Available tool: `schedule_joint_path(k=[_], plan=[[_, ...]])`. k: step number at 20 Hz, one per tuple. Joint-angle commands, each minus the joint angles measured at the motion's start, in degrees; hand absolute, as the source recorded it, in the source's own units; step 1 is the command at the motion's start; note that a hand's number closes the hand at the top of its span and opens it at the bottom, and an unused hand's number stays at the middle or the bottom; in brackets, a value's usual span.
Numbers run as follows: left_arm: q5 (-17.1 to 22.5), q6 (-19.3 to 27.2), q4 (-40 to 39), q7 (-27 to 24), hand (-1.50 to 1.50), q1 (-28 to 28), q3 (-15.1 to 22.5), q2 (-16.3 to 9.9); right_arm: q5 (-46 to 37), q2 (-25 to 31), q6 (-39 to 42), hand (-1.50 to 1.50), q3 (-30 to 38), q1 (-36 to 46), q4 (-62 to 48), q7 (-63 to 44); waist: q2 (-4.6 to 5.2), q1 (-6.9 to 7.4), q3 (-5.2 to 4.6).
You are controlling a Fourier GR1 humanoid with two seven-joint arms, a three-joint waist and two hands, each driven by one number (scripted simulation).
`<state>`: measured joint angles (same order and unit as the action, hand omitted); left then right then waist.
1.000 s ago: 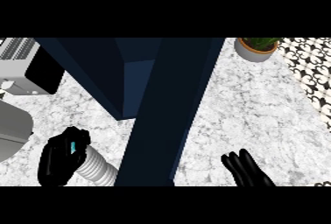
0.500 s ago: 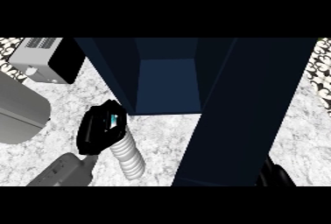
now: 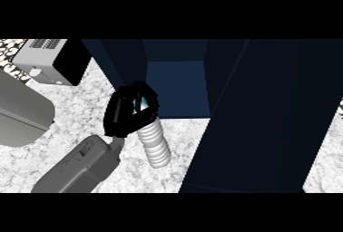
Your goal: Pick up the bottled water, place it into the cabinet and close the cabinet
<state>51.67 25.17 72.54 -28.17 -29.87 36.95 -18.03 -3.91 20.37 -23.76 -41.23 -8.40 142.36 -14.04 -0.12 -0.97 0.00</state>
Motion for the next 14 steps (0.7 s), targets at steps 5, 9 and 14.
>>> schedule_joint_path(k=[5,9,14], plan=[[-5.67,3.48,-10.58,2.02,1.5,-9.98,-4.43,7.13,-3.41,3.36,0.43,-1.5,0.27,-0.84,8.35,-4.17,0.15,-0.28,-0.04],[-7.92,3.73,-13.92,6.73,1.5,-14.41,-6.71,6.28,-2.95,2.54,-0.06,-1.5,-0.04,-2.47,7.11,-1.81,0.04,-0.07,0.0],[-10.96,3.18,-25.0,6.42,1.5,-21.66,-9.16,11.25,-1.8,0.14,-0.75,-1.5,2.5,2.99,3.26,-4.46,0.35,-0.08,-0.04]])
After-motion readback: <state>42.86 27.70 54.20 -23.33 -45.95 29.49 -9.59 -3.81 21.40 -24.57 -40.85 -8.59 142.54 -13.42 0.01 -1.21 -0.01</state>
